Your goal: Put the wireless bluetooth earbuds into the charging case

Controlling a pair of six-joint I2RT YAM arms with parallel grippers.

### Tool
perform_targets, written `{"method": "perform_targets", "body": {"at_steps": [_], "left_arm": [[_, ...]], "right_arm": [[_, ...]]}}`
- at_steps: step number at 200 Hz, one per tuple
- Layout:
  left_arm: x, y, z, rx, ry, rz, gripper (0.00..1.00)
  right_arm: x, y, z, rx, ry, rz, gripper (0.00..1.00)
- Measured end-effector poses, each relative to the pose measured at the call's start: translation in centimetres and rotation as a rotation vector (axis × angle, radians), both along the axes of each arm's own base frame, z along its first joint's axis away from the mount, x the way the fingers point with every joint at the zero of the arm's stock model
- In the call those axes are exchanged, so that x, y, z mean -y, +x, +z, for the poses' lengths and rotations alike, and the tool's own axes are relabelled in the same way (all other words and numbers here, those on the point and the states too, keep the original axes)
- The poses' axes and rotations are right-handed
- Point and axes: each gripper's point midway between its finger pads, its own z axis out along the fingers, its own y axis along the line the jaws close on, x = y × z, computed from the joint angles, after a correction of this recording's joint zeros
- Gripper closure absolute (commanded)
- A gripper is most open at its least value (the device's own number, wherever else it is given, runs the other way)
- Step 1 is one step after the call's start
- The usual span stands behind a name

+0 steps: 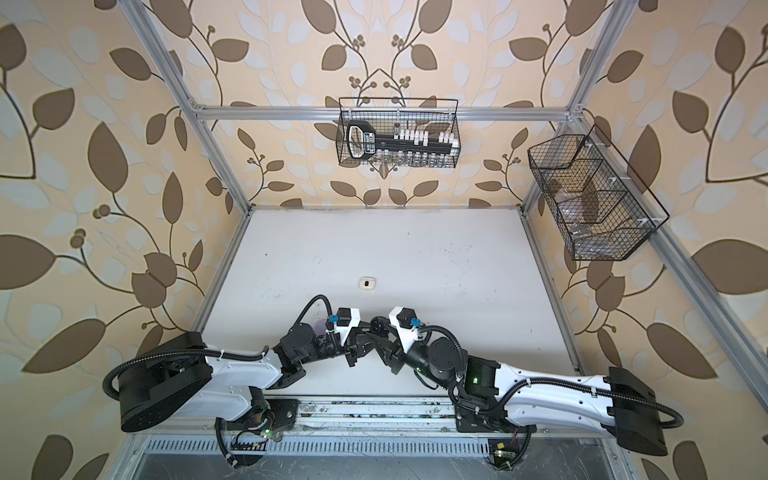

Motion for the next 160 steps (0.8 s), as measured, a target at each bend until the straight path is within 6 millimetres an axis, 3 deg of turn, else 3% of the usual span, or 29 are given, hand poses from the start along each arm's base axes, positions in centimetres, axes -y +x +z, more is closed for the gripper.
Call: {"method": "perform_targets", "body": {"at_steps": [67, 101, 160], "left_arm": [[0.5, -2.0, -0.1, 0.03, 0.009, -0.104, 1.0], [0.5, -2.3, -0.1, 0.038, 0.011, -0.117, 1.0], [0.3, -2.2, 0.2, 0.064, -0.003, -0.103, 1.0]], "right_arm": [[1.1, -0.5, 1.9, 0.014, 0.062, 0.005, 0.46], [1.1, -0.5, 1.3, -0.009, 0.048, 0.002, 0.48], [1.9, 0.0, 0.9, -0.101, 0.074, -0.054, 0.7]]}}
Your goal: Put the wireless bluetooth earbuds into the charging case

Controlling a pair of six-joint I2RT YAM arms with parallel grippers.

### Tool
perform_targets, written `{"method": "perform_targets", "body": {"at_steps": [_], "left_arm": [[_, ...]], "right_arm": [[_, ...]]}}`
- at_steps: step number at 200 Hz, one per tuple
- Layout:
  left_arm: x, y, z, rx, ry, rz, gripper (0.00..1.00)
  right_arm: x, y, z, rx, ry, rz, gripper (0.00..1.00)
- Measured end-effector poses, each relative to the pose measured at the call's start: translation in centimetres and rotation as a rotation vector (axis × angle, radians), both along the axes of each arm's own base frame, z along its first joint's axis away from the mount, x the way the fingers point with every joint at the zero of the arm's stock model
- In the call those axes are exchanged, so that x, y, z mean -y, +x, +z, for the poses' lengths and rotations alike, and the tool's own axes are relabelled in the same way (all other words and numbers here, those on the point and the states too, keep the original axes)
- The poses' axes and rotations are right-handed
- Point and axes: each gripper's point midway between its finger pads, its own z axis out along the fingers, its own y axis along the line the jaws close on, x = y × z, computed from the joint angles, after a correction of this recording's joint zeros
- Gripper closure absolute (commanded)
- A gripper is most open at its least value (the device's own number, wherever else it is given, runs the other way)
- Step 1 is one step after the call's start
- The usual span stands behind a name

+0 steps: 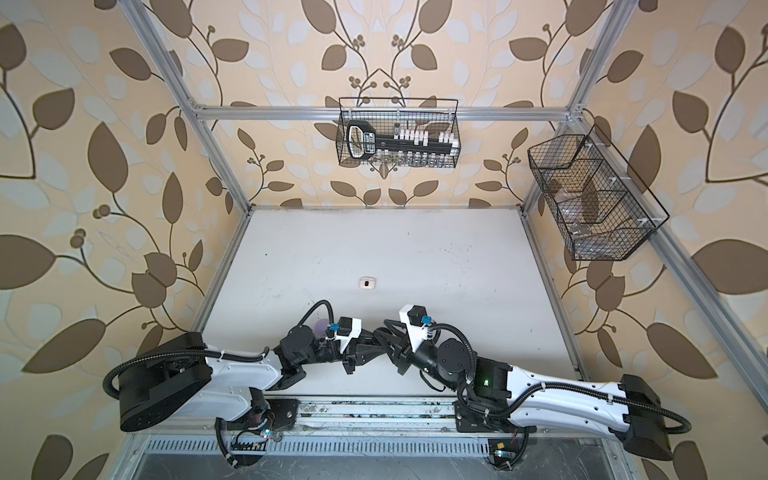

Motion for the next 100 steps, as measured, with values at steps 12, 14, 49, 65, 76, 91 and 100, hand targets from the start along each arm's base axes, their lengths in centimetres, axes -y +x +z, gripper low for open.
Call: {"method": "perform_targets", "body": {"at_steps": [12, 14, 49, 65, 76, 91, 100], "left_arm": [[-0.1, 0.2, -0.2, 0.005, 0.004, 0.015, 1.0], [-0.2, 0.2, -0.3, 0.005, 0.005, 0.018, 1.0], [-0.6, 0.8, -1.0, 0.008, 0.02, 0.067, 1.0], [-0.8, 1.1, -1.0, 0.016, 0.021, 0.087, 1.0], [-0.9, 1.2, -1.1, 0.019, 0.02, 0.098, 1.0], [-1.2, 1.3, -1.0, 0.022, 0.016, 0.114, 1.0], [-1.3, 1.3, -0.8, 0.026, 0.01, 0.117, 1.0]], "right_arm": [[0.4, 0.0, 0.1, -0.029, 0.016, -0.02, 0.7], [0.4, 0.0, 0.1, -0.035, 0.021, -0.023, 0.71], [0.8, -0.8, 0.3, -0.094, 0.03, -0.053, 0.76], [1.0, -1.2, 0.5, -0.111, 0.027, -0.073, 0.81], [1.2, -1.4, 0.5, -0.125, 0.024, -0.094, 0.84], [1.6, -1.3, -0.2, -0.145, 0.011, -0.124, 0.87], [1.9, -1.2, -0.7, -0.157, -0.005, -0.144, 0.88]]}}
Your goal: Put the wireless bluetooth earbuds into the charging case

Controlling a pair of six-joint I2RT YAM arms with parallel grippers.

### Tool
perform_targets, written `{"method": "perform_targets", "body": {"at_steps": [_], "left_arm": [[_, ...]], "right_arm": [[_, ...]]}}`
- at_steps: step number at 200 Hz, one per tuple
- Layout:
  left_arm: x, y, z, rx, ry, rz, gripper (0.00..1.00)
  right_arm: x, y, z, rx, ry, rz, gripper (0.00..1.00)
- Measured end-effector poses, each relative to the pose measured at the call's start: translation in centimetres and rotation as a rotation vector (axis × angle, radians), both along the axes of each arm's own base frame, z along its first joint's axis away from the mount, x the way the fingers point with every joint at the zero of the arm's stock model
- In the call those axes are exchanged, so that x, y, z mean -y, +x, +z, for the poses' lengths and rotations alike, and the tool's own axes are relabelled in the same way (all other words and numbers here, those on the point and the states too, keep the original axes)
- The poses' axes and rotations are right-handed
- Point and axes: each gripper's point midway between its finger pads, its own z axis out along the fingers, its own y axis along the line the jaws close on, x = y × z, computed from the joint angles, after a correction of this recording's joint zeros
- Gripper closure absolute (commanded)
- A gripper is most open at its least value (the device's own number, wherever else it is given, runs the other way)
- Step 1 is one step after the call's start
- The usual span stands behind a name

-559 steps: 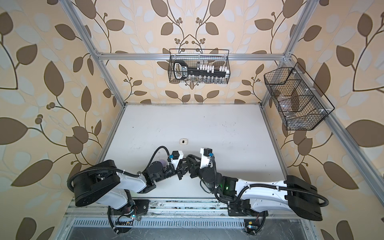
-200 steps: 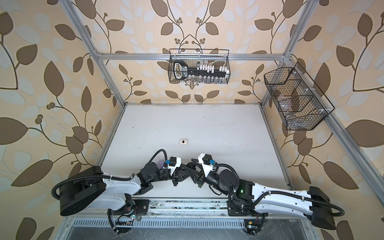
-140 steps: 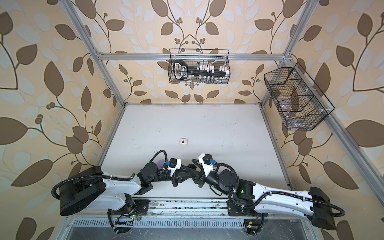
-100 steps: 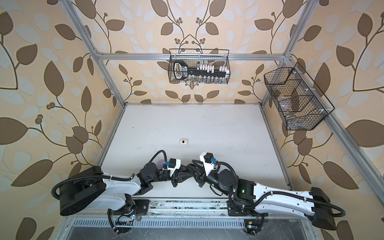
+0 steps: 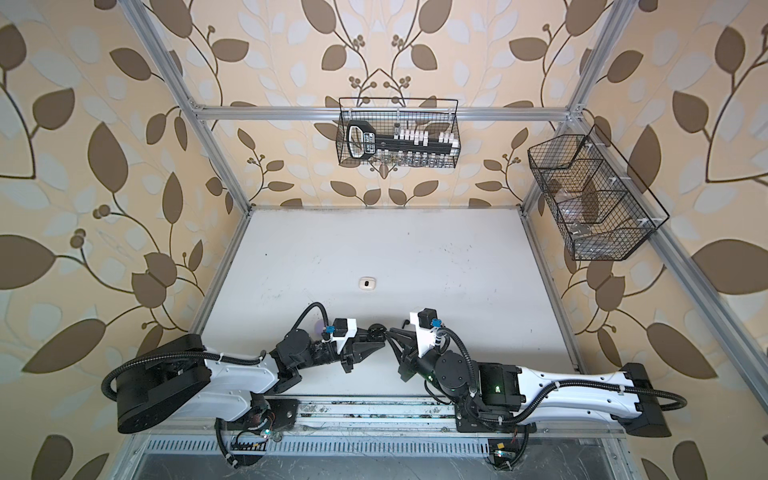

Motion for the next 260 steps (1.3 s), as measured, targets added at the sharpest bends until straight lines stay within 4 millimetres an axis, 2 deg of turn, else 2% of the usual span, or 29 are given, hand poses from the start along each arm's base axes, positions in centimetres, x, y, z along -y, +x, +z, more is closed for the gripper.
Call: {"method": "perform_targets", "body": {"at_steps": [30, 51, 129, 260], "left_arm": [[-0.3, -0.2, 1.1, 0.018, -0.026, 0.0, 1.0], [-0.4, -0.3, 1.3, 0.022, -0.026, 0.001, 1.0], [-0.4, -0.2, 0.9, 0.024, -0.009, 0.003, 1.0], [-0.1, -0.3, -0.1, 0.005, 0.021, -0.009, 1.0]], "right_arm": [[0.2, 0.5, -2.0, -0.034, -0.08, -0.051, 0.9], [-0.2, 0.5, -2.7, -0.045, -0.111, -0.051, 0.91], [-1.1, 0.4, -1.4, -0.044, -0.096, -0.036, 0.9], [-2.4, 0.9, -2.3, -0.036, -0.166, -0.052, 0.88]]}}
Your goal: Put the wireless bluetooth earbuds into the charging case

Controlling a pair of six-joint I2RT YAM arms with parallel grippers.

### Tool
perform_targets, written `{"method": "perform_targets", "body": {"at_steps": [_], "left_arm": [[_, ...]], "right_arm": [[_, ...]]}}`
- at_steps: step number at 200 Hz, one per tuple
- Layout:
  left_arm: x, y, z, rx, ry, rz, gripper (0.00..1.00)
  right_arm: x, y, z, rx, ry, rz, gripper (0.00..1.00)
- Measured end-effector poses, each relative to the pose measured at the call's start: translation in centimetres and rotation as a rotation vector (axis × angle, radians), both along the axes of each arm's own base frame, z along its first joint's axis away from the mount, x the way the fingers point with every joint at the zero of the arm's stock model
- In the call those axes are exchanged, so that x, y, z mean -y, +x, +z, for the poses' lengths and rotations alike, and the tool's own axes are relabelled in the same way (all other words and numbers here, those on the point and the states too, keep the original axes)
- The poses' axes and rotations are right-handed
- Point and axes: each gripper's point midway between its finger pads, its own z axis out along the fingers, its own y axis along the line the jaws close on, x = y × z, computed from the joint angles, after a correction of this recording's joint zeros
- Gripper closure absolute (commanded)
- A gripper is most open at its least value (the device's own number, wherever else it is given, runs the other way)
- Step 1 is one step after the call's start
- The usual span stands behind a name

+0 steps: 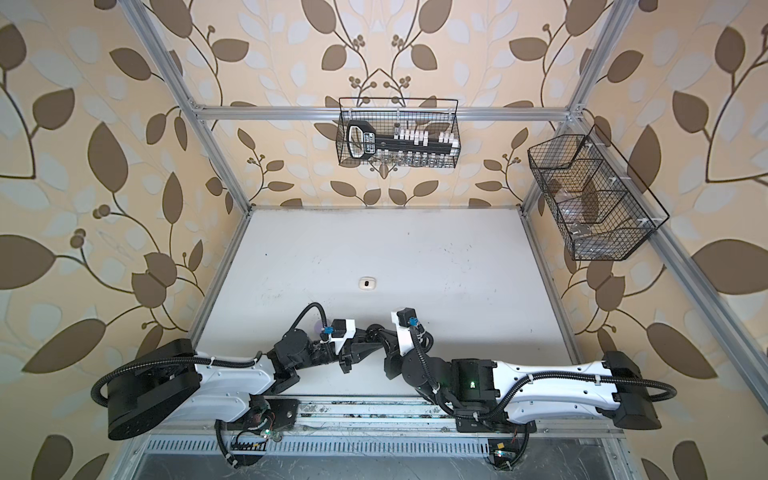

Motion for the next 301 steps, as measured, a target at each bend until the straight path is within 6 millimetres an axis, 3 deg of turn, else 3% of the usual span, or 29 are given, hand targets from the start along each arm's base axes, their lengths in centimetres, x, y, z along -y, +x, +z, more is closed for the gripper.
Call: {"method": "perform_targets", "body": {"at_steps": [94, 157, 189, 216, 259, 301], "left_arm": [[0.1, -0.2, -0.6, -0.021, 0.032, -0.015, 1.0], [-0.1, -0.4, 0.1, -0.006, 0.018, -0.019, 1.0], [-0.1, -0.4, 0.3, 0.0, 0.011, -0.019, 1.0], [-0.2, -0.3, 0.5, 0.005, 0.002, -0.009, 1.0], [-1.7, 0.2, -1.2, -0.015, 0.026, 0.068, 1.0], [-4.4, 2.5, -1.7, -0.022, 0.015, 0.186, 1.0]], "right_arm": [[-0.2, 0.0, 0.3, 0.011, 0.003, 0.011, 0.84], [3.4, 0.3, 3.1, 0.044, 0.071, -0.062, 0.71], [4.0, 0.2, 3.9, 0.048, 0.098, -0.063, 0.65], [4.7, 1.3, 2.4, 0.023, 0.051, -0.116, 0.57], [6.9, 5.9, -2.6, -0.107, -0.059, -0.283, 0.49], [6.7, 6.5, -7.9, -0.241, -0.184, -0.303, 0.4]]}}
